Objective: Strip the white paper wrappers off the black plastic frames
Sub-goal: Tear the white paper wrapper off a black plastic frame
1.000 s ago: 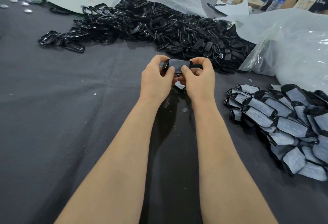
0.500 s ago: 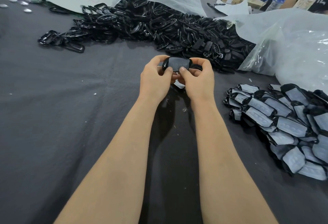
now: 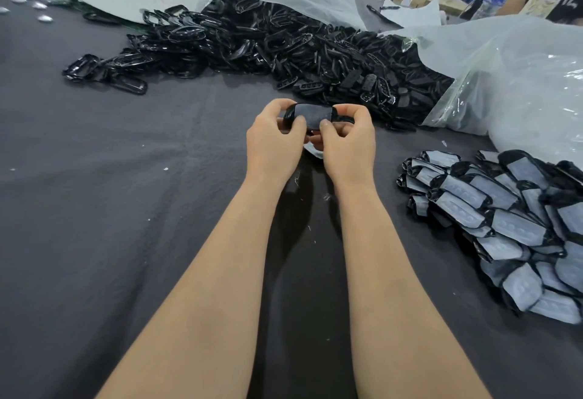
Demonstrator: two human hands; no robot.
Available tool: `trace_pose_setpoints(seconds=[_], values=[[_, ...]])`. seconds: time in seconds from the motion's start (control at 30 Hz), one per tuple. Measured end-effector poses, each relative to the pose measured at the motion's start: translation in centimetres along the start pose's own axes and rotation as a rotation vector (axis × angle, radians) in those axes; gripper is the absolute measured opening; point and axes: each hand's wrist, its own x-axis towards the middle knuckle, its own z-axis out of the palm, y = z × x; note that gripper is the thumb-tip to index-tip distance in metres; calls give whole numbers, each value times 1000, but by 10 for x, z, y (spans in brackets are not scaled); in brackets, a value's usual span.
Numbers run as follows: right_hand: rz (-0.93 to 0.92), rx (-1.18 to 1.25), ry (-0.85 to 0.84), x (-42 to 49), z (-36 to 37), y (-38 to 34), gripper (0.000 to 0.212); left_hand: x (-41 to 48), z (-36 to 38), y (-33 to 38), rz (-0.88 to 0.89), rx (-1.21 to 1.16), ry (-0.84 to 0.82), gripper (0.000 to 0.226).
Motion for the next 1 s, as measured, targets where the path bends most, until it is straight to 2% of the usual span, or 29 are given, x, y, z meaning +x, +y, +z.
trace_pose_setpoints(seconds=[0.1,0.17,0.3,0.47,0.73,1.0], values=[[-23,13,-27,-1,-1,0,21,-1,-2,1,77,71,79,9],[-37,10,-51,-2,-1,0,21,-1,-2,2,43,19,100,1],[-48,11,-81,-3,0,-2,23,-1,-3,4,-50,-143,94,12],[-24,16,-108,-3,0,-2,23,2,-4,3,-97,-224,93,19],[-57,-84,23,0,2,-1,16,2,-2,-1,-31,-151,40,19],[95,68,56,3,0,-2,16,4,-1,-3,-16,-161,9,22]])
